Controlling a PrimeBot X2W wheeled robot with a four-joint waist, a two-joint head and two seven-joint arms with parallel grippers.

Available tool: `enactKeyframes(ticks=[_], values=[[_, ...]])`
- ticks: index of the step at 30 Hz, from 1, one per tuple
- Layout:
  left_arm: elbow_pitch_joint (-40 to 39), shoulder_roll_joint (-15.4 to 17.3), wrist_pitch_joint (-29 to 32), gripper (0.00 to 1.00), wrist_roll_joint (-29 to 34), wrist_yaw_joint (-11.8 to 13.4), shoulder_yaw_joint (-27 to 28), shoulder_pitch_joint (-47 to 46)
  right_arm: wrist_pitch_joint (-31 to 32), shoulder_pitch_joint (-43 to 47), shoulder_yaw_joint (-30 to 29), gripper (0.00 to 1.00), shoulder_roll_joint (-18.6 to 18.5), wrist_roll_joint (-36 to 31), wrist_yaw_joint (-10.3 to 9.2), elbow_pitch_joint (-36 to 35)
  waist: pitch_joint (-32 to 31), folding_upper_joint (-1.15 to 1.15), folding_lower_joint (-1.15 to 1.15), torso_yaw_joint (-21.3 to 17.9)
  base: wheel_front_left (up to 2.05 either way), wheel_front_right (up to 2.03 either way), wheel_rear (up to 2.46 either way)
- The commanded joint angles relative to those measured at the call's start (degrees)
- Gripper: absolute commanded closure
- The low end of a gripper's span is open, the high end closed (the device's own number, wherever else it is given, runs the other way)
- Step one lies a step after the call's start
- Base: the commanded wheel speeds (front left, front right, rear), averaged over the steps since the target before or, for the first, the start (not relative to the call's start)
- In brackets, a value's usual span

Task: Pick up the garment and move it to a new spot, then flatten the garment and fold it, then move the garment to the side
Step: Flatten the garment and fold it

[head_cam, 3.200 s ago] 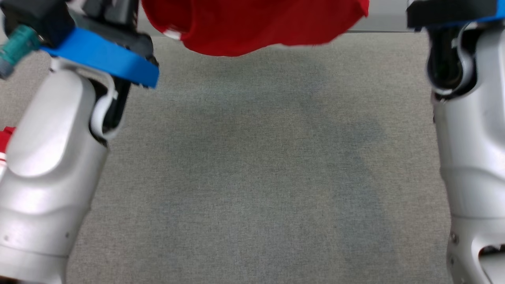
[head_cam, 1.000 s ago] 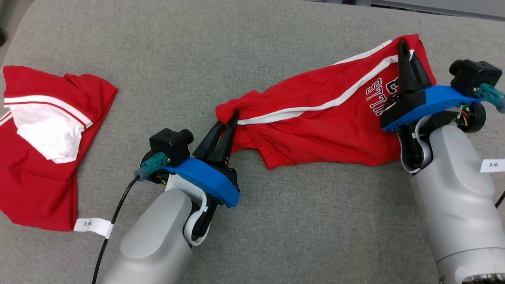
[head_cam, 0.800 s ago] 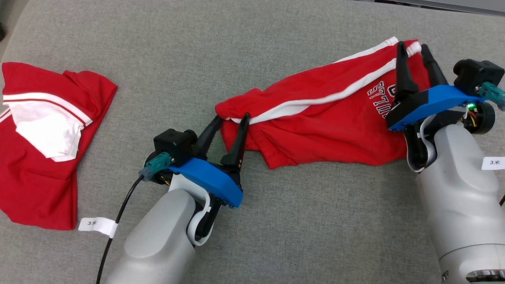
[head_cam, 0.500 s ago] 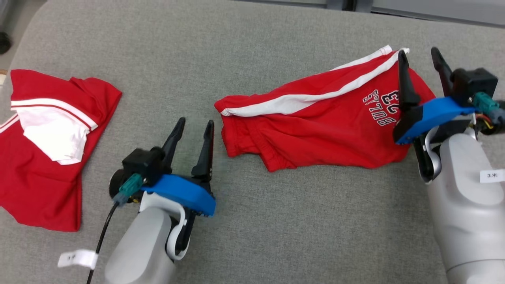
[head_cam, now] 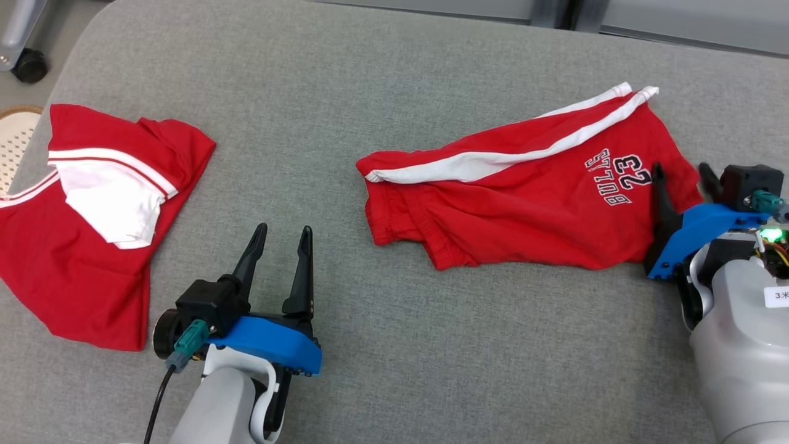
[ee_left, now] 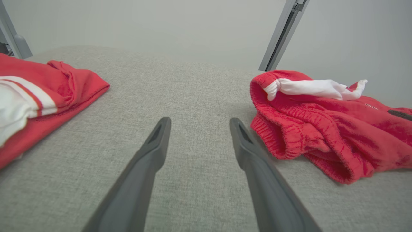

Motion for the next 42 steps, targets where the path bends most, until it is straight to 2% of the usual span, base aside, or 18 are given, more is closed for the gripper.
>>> enactKeyframes(ticks=[1, 4, 5, 6, 11, 17, 26, 30, 36, 42], values=[[-0.07, -0.16, -0.16, 0.0, 0.48, -0.33, 0.35, -0.08, 1.57, -0.31, -1.13, 0.0, 0.24, -1.01, 0.01, 1.73, 0.43, 0.0, 0.01, 0.48, 0.0, 0.0, 0.0], [0.27, -0.22, -0.16, 0.0, 0.73, -0.67, 0.72, 0.22, 3.41, 0.66, -1.83, 0.0, 1.78, -0.51, 0.01, 5.08, -0.09, 0.0, 0.01, 0.55, 0.0, 0.0, 0.0], [0.39, -0.23, -0.16, 0.0, 0.56, -0.61, 0.68, 0.63, 2.87, 0.81, -1.29, 0.61, 2.31, -0.15, 0.02, 5.9, -0.55, 0.0, 0.01, 0.47, 0.0, 0.0, 0.0], [0.65, -0.21, -0.16, 0.0, 0.26, -0.64, 0.63, 1.13, 2.38, 1.3, -0.84, 1.0, 2.54, 0.26, 0.02, 6.71, -1.23, 0.0, 0.01, 0.34, 0.0, 0.0, 0.0], [1.94, -0.21, -0.16, 0.0, -0.43, -0.4, 1.52, 3.42, -1.1, 3.66, -1.79, 1.0, 2.58, 4.4, 0.0, 8.17, -5.27, 0.0, 0.01, -1.07, 0.0, 0.0, 0.0], [2.8, -0.21, -0.16, 0.0, -0.45, 0.24, 2.27, 7.1, -3.03, 8.89, -1.28, 1.0, 3.3, 11.18, 0.0, 6.15, -10.87, 0.0, 0.01, -2.81, 0.0, 0.0, 0.0], [2.01, -0.22, -0.16, 0.0, -0.29, 0.89, 2.95, 14.88, -3.14, 22.26, 1.44, 1.0, 2.67, 23.02, 0.0, -0.85, -17.7, 0.0, 0.01, -4.04, 0.0, 0.0, 0.0], [1.65, -0.22, -0.16, 0.0, -0.91, 0.96, 0.87, 17.0, -3.14, 25.77, 2.57, 1.0, 2.18, 25.76, 0.0, -2.98, -18.15, 0.0, 0.01, -3.98, 0.0, 0.0, 0.0], [1.45, -0.19, -0.16, 0.0, -0.64, 0.77, -1.27, 16.15, -3.14, 25.23, 4.73, 1.0, 2.24, 27.47, 0.0, -6.19, -17.41, 0.0, 0.01, -3.21, 0.0, 0.0, 0.0], [2.08, -0.19, -0.16, 0.0, -0.26, 0.53, -2.09, 15.17, -3.11, 22.21, 13.45, 1.0, 4.02, 29.94, 0.01, -16.46, -16.8, 0.0, 0.01, -2.47, 0.0, 0.0, 0.0]])
